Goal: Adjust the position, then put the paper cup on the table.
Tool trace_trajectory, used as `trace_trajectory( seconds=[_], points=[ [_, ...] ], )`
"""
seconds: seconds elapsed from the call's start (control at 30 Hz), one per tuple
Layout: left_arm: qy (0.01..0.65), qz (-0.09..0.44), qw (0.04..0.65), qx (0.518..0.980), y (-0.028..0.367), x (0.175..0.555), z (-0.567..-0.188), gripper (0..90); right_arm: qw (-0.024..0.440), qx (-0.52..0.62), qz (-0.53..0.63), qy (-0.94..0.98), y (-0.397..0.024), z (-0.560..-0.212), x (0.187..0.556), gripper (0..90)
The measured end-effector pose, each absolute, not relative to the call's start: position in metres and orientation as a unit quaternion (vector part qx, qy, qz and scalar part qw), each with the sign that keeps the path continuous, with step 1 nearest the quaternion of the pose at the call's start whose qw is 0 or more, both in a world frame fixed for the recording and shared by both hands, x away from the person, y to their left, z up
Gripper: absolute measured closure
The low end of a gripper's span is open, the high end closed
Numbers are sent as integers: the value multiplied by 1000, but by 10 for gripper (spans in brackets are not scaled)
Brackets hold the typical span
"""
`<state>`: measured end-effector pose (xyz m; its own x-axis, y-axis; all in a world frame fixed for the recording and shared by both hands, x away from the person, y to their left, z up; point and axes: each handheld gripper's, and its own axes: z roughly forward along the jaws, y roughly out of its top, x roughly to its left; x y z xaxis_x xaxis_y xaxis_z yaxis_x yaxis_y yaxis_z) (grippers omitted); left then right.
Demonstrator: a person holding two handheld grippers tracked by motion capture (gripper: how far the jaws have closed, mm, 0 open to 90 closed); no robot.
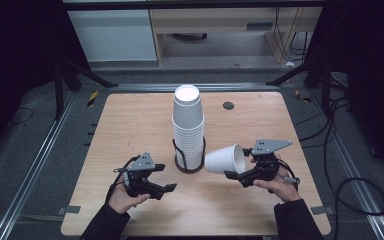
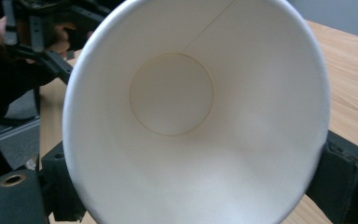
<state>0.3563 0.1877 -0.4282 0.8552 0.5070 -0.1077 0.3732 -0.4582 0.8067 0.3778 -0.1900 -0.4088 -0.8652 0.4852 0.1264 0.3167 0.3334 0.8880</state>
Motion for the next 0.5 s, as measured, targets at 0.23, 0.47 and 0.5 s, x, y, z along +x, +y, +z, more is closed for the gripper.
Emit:
trace_trajectory(
  seconds=[0.23, 0.47, 0.5],
  points=[
    [289, 91, 443, 844, 197, 360, -430, 179, 113, 294, 504, 805, -202, -403, 380, 107],
    [305, 100, 441, 838, 203, 363, -429, 182, 135, 337, 490, 793, -217, -394, 381, 108],
    [310, 103, 440, 837, 204, 363, -429, 182, 135, 337, 490, 793, -217, -394, 381, 108]
  ],
)
